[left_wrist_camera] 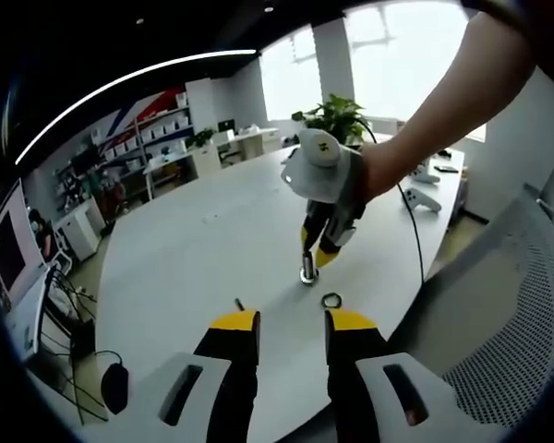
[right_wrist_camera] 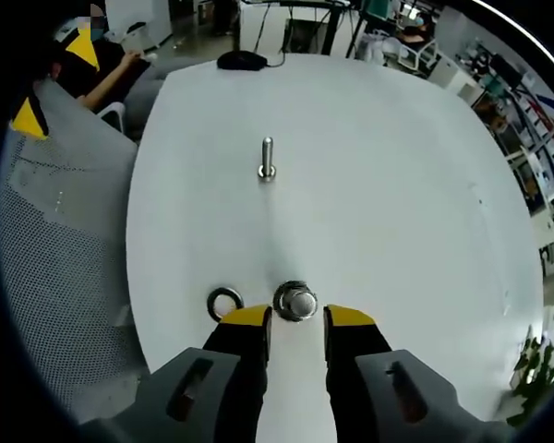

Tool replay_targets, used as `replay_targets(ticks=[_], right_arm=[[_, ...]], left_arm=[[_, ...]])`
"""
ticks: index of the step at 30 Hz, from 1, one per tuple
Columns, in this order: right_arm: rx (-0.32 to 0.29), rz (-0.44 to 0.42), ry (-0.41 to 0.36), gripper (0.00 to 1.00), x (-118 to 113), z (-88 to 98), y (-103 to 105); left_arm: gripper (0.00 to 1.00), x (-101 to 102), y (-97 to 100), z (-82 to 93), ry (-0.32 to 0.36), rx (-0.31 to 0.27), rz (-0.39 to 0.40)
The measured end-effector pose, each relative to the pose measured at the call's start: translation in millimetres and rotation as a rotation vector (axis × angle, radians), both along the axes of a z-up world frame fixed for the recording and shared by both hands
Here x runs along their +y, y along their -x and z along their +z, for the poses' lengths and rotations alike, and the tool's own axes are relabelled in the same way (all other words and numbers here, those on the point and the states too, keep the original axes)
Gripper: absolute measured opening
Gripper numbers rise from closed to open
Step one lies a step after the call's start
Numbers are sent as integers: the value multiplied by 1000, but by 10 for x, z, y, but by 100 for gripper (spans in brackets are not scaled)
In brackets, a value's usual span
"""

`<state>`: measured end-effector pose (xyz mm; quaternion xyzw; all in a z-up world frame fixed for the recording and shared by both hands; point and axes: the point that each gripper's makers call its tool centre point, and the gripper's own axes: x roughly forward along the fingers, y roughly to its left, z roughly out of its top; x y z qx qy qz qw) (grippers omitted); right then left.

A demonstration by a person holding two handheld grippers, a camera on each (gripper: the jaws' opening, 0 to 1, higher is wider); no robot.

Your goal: Place the washer onto the threaded stud by aligning its center hole with the stud, sliding it down to the base, and recovering from edge contact or off-axis alignment until the washer reaches the visible bottom stop.

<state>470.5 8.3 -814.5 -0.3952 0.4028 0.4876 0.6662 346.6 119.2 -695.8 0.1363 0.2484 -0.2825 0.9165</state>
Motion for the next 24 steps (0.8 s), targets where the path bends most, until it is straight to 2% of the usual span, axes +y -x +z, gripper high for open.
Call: replay_targets(ticks=[24], right_arm=[[-16, -48, 0, 25, -273, 85, 136]], left_arm=[[26, 7, 7, 38, -4, -19, 2]])
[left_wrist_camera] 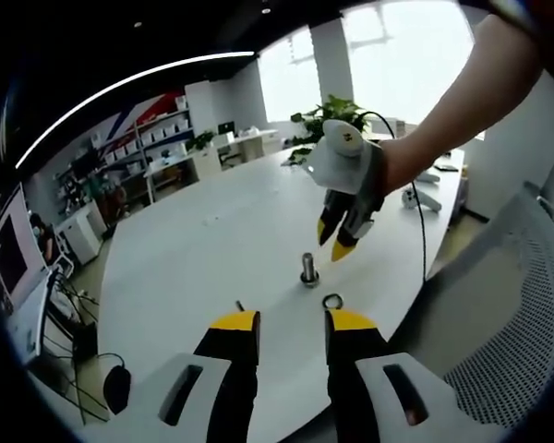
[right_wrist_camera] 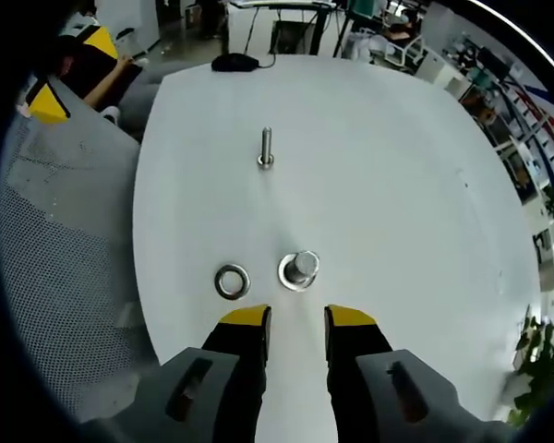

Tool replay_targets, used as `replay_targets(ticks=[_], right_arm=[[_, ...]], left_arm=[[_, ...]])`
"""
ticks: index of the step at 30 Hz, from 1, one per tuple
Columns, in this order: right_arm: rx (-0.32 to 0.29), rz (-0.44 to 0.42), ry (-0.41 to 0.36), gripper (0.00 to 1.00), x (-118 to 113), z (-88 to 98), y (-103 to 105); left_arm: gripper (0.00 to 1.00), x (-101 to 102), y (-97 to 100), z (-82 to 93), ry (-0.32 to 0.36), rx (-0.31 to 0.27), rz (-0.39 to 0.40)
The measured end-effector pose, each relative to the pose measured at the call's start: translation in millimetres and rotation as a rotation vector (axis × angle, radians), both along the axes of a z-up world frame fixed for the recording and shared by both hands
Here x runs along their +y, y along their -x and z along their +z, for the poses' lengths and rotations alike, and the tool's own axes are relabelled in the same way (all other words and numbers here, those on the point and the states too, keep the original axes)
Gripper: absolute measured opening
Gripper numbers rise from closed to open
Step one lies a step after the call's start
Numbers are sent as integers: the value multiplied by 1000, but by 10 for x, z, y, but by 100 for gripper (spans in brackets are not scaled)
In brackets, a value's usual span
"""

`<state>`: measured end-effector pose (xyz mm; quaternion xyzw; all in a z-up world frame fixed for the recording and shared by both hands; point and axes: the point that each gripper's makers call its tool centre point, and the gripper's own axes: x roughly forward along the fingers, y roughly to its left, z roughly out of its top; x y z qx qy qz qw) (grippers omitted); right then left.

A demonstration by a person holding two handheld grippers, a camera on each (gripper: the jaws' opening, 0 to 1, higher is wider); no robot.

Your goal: Place the washer onto the threaded stud by aligning its center hole with the stud, sliding it down to the base, and recovering from edge contact or off-axis alignment until the washer reaches the visible bottom stop.

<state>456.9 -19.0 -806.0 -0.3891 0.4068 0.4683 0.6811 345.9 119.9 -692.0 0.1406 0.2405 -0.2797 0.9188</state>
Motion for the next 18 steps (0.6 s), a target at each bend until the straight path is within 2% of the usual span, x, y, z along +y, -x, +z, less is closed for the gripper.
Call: replay_targets(ticks=[10, 18], right_arm=[[4, -31, -26, 25, -113, -38, 96], [33, -70, -63, 26, -192, -212, 248]], left_arm=[[26, -8, 10, -18, -14, 1, -1], [25, 8, 0, -24, -23, 2, 1]])
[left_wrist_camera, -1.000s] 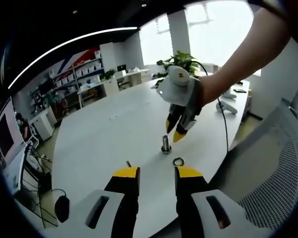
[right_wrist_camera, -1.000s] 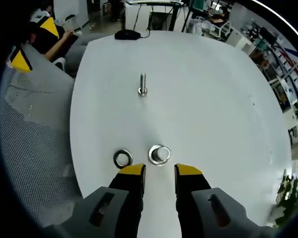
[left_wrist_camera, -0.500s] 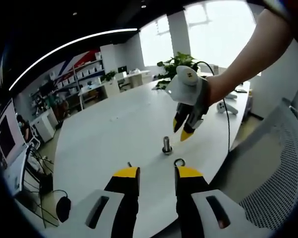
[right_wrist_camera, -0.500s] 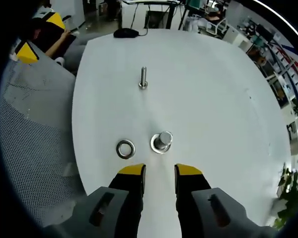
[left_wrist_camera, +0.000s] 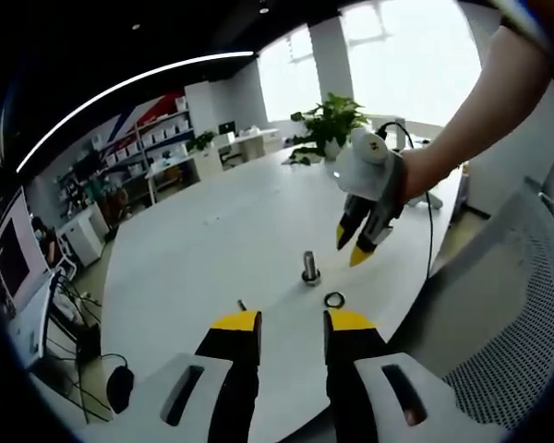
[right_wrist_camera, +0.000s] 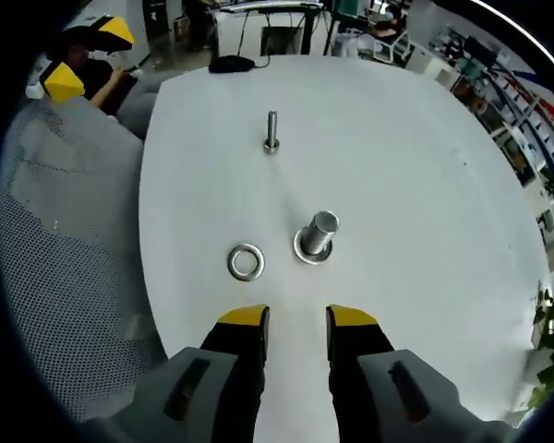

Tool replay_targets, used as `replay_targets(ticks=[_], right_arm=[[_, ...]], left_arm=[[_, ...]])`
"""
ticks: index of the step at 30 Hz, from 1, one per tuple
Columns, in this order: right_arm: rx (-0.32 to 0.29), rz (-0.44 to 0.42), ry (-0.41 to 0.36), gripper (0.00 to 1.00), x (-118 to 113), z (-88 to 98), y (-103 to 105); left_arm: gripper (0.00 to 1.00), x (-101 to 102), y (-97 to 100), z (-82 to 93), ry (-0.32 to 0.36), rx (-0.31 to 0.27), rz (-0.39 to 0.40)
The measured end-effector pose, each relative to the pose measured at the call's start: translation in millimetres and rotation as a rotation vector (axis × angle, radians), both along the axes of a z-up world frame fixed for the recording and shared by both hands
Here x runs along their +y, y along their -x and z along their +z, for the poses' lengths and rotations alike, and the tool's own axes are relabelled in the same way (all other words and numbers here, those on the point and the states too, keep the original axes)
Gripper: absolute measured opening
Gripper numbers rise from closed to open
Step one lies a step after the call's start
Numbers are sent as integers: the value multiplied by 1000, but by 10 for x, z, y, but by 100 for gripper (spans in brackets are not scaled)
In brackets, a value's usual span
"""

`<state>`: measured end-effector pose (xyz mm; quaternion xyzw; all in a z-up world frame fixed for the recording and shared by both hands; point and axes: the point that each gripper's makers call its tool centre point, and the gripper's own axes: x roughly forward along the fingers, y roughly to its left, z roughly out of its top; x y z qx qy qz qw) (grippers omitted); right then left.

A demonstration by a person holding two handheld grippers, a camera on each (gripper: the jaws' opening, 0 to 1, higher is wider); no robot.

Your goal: Place the washer onto the threaded stud by aligning its center hole with the stud, sliding it down to the base, and recovering from edge contact or off-axis alignment until the washer reaches the visible bottom stop.

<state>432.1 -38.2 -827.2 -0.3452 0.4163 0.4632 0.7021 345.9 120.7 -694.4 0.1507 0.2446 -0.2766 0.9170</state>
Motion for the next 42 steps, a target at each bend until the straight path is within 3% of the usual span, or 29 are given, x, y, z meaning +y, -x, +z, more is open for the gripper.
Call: replay_targets(ticks=[8, 24, 42], right_arm=[[36, -8, -36, 29, 32, -148, 148], [86, 35, -72, 33, 323, -383, 258], [70, 156, -96, 27, 551, -385, 243]], left_arm=[[25, 19, -15, -34, -15, 14, 7], [23, 95, -43, -55, -17, 25, 42], [23, 118, -54, -56, -14, 25, 59]])
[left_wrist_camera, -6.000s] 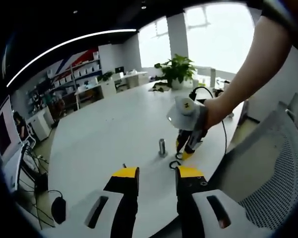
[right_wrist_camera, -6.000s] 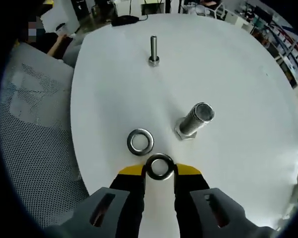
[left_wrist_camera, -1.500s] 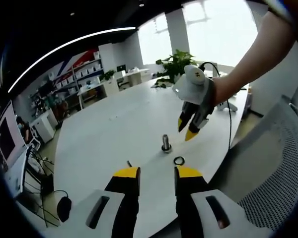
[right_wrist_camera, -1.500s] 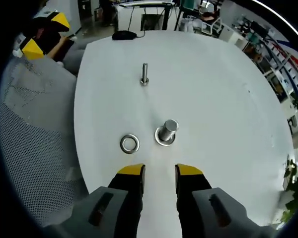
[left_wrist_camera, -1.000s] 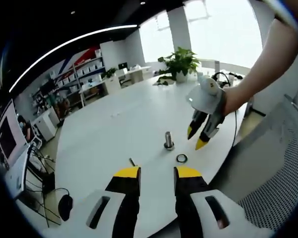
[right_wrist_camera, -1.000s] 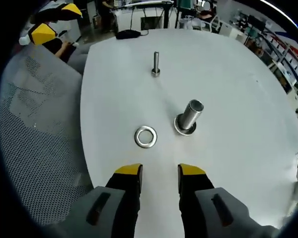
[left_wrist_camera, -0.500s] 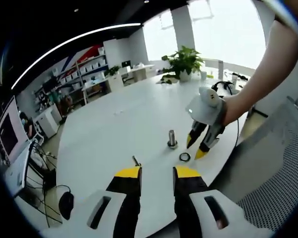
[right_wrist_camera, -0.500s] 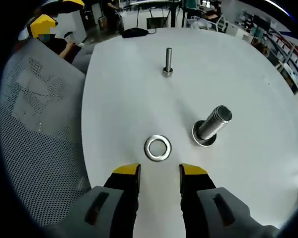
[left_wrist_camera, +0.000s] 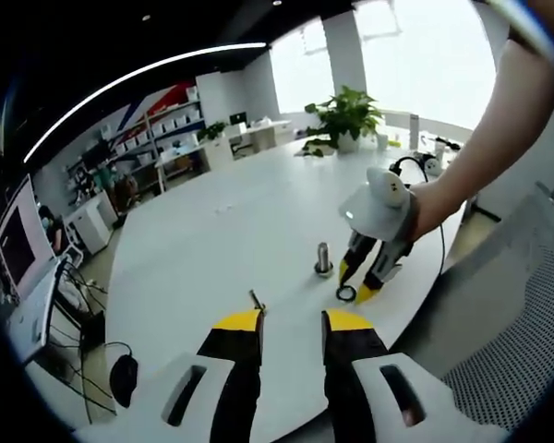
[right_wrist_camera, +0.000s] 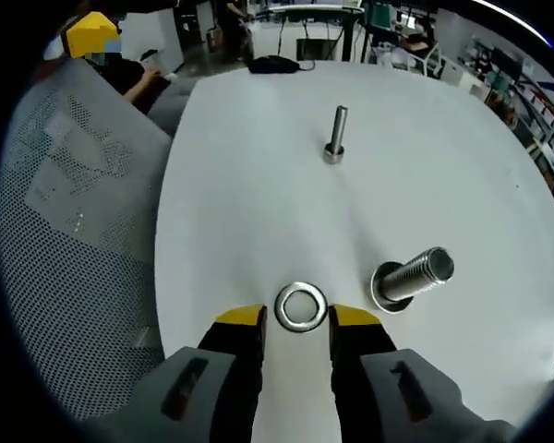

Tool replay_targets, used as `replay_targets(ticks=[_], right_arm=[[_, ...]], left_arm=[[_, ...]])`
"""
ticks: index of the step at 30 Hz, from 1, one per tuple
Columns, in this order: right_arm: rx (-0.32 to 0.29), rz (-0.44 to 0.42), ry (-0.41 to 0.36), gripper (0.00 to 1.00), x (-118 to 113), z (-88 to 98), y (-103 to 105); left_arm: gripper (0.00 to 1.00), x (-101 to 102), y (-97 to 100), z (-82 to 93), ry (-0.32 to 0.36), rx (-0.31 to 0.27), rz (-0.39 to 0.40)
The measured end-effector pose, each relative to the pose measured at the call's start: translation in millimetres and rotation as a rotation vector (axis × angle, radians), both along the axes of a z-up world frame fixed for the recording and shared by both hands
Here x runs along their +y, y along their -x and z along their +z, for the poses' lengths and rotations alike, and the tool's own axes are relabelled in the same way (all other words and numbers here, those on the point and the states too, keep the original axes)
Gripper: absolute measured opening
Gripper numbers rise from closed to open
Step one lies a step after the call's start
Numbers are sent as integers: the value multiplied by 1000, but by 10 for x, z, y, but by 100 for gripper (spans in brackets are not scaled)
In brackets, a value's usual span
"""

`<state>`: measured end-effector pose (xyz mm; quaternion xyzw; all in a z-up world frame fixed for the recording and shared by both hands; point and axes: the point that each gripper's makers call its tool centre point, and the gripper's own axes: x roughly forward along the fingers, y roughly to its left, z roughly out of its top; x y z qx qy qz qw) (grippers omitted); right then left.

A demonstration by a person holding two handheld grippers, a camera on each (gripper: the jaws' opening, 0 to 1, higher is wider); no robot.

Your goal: Place the washer onto the threaded stud by aligning its center hole with the stud, sliding it down to the base, and recovering from edge contact or off-axis alignment until the washer reaches the visible bottom stop.

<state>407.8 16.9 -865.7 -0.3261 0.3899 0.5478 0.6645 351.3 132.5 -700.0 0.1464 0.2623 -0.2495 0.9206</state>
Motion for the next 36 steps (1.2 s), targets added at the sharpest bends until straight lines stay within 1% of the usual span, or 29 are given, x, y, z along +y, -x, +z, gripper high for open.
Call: replay_targets(ticks=[1, 3, 7, 9, 15, 19, 24, 28, 36], right_arm=[[0, 5, 1, 26, 1, -1, -2], [0, 28, 11, 25, 3, 5, 4], [13, 43, 27, 25, 22, 7, -5], [18, 50, 47, 25, 30, 0, -7], [25, 80, 149, 24, 46, -10, 1], [25, 82, 172, 24, 44, -22, -7], [20, 67, 153, 23, 27, -15, -7], [13, 20, 99, 23, 24, -1, -8], [0, -38, 51, 23, 6, 4, -22]], left_arm=[[23, 1, 0, 0, 0, 0, 0], [23, 12, -7, 4, 3, -1, 4], [23, 19, -8, 8, 7, 0, 9], [23, 16, -5, 1, 4, 2, 8], [23, 13, -5, -4, 3, 4, 6], [23, 12, -1, -16, 0, 10, 4], [23, 16, -2, -19, -4, 10, 4], [23, 30, -9, 2, 3, 1, 11], [22, 40, -10, -4, 3, 2, 13]])
